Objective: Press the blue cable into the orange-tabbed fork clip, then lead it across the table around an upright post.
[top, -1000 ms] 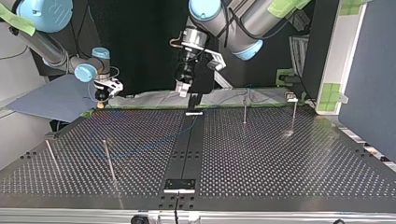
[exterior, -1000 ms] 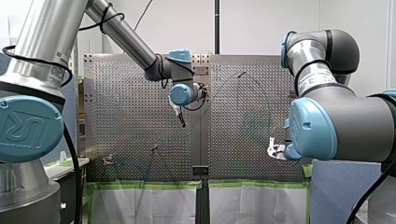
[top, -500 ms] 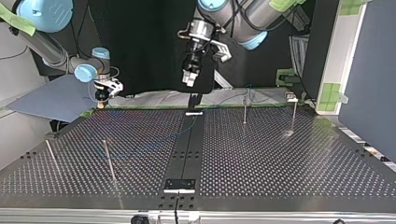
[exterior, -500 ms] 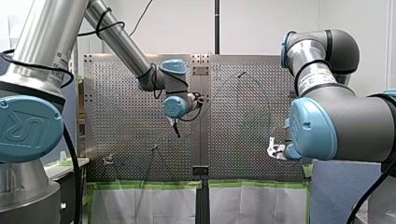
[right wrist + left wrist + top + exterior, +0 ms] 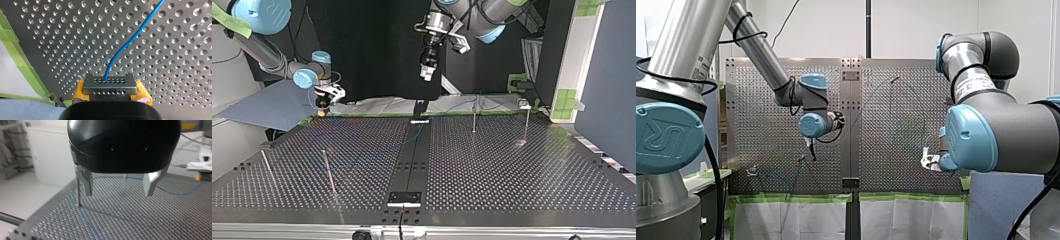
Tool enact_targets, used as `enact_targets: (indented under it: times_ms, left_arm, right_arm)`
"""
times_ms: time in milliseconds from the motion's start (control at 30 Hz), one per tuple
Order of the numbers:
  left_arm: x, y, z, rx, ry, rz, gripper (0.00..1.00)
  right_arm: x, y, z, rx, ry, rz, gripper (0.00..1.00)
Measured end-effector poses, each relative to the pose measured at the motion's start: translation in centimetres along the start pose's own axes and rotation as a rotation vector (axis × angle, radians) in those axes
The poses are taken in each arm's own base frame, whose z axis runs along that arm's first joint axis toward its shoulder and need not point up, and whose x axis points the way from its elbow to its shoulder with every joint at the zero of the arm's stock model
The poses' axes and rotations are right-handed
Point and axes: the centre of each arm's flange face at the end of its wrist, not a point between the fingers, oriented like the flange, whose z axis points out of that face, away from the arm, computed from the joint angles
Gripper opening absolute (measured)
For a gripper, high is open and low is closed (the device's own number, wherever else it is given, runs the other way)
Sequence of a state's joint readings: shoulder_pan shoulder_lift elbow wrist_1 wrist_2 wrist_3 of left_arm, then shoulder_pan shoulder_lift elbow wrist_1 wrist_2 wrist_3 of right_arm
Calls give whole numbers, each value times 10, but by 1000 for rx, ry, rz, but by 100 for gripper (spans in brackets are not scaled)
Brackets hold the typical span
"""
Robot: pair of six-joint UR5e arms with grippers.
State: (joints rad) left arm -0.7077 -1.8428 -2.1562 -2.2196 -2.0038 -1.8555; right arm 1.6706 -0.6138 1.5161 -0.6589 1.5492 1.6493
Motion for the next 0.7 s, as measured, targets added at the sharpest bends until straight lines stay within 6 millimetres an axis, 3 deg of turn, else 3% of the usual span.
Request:
enact_targets:
  times_ms: [467,700]
  left_arm:
    - [27,38,-42,-45,105,61,100]
    - [31,43,-49,-49,120,69,100]
  right_arm:
    - [0,-6,-1,10,-3,-4,0]
    - [-1,-8,-1,12,-4,-4,0]
